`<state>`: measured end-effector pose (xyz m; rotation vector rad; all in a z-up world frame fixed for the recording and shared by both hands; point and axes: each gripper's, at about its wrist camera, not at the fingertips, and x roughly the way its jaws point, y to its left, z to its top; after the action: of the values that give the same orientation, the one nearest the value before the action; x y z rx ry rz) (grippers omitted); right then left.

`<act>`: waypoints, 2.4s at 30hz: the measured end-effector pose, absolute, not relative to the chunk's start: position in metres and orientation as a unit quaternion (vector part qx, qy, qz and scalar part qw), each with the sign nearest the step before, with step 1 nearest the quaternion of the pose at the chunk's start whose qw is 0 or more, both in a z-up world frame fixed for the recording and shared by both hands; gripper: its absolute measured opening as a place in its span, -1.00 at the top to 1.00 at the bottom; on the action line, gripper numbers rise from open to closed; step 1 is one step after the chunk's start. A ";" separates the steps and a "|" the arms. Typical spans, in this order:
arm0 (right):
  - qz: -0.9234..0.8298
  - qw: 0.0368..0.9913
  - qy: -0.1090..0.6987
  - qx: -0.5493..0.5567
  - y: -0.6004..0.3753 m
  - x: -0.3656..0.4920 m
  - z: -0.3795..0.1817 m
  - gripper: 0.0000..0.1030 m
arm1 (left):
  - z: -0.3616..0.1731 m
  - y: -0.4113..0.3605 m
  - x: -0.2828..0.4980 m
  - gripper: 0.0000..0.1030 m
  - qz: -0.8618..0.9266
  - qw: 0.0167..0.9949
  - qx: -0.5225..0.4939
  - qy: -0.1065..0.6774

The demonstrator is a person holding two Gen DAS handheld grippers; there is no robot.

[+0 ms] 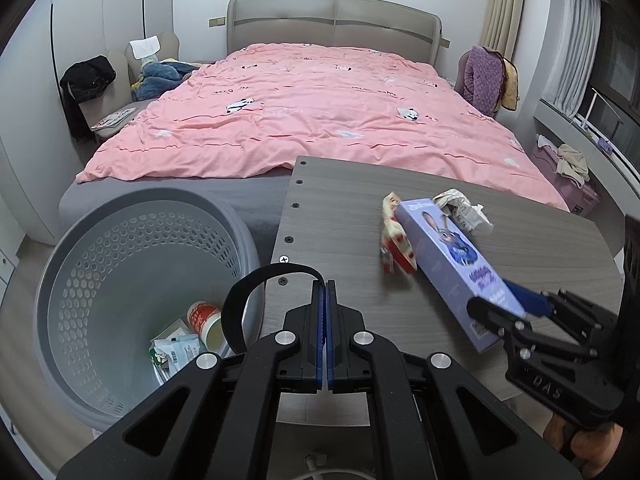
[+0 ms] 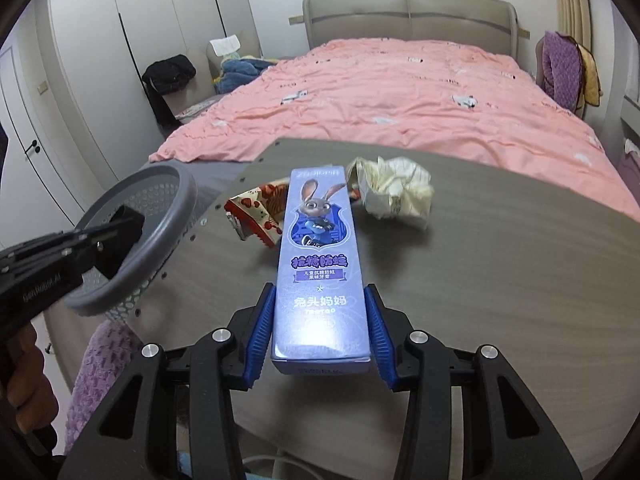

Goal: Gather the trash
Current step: 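Grasp the purple rabbit box with the right gripper while the left gripper holds the band, then carry the box and band over the grey basket with both grippers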

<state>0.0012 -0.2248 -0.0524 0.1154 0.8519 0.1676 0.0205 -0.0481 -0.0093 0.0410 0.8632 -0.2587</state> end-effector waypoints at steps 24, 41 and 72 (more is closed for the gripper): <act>0.075 0.891 0.444 0.057 -0.207 0.036 -0.066 0.16 | -0.010 -0.037 0.019 0.97 -0.119 0.902 0.017 0.414; 0.055 0.921 0.373 0.097 -0.238 0.001 -0.015 0.17 | 0.004 -0.025 0.018 0.97 -0.116 0.909 0.007 0.400; 0.210 0.885 0.409 0.068 -0.087 0.058 -0.017 0.17 | -0.013 0.092 0.057 0.97 -0.031 0.909 0.013 0.415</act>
<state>0.0585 -0.0867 -0.0166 0.1419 0.8502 0.4377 0.0571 0.0918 -0.0135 0.0260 0.8569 -0.0630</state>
